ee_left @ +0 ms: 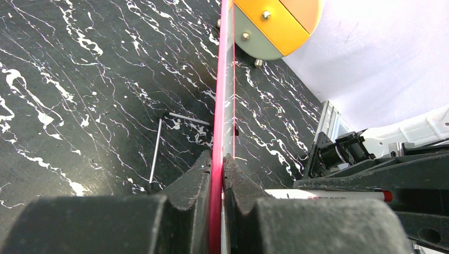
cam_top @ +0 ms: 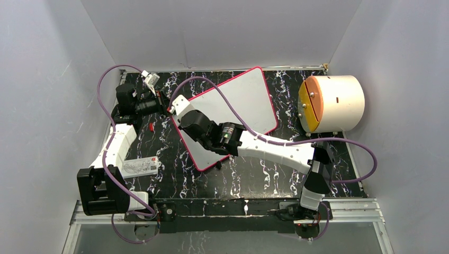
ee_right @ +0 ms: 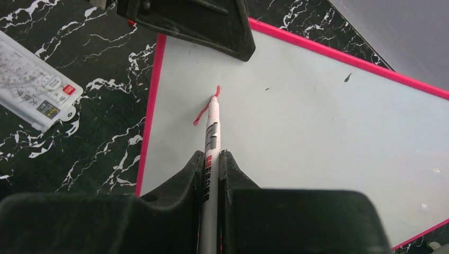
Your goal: Write a sentence on the whiteboard
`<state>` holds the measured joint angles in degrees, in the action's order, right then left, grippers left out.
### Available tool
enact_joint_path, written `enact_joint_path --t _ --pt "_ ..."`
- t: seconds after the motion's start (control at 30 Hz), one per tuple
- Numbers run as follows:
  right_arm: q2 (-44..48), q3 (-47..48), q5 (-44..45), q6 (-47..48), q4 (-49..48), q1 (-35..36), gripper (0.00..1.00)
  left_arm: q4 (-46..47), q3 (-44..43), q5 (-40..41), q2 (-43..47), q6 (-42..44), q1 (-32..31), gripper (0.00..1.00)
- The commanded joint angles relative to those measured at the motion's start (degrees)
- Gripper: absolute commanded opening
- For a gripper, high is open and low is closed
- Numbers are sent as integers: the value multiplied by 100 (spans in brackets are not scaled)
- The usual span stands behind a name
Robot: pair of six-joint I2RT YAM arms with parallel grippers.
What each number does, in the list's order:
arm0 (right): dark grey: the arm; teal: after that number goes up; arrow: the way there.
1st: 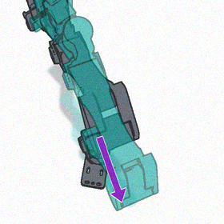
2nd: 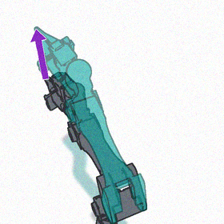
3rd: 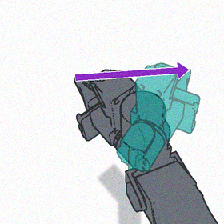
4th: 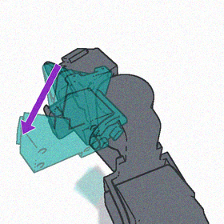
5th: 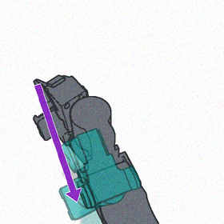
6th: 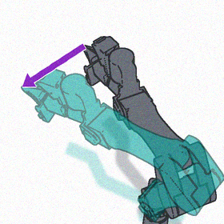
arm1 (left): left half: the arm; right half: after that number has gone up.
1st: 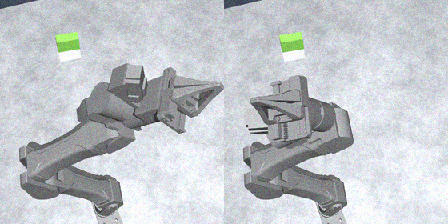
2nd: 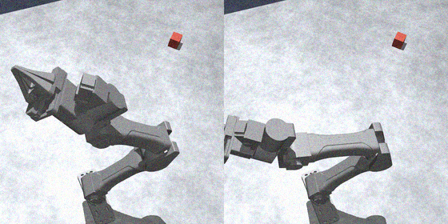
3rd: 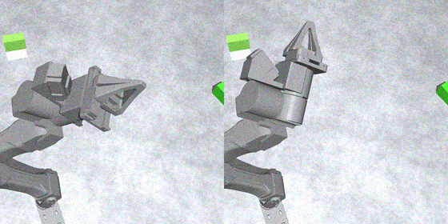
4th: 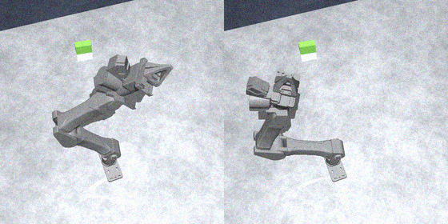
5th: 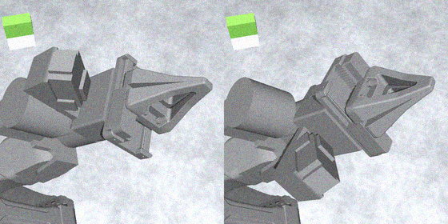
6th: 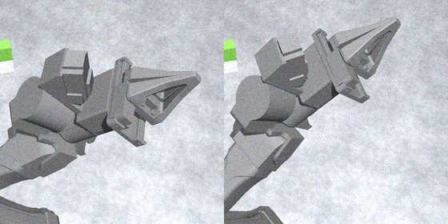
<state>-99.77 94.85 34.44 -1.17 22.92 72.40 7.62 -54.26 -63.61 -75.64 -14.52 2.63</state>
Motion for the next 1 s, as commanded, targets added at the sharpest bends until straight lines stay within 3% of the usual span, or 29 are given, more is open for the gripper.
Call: enact_joint_path --t 0.0,0.43,0.97 --pt "220 37 231 108 -472 2 0 -544 118 138 -30 260 -147 0" --pt "69 72 224 108 -532 -67 0 -544 117 104 -39 265 -147 0" --pt "53 31 -3 -146 201 -93 0 -546 105 112 -47 266 -149 0"
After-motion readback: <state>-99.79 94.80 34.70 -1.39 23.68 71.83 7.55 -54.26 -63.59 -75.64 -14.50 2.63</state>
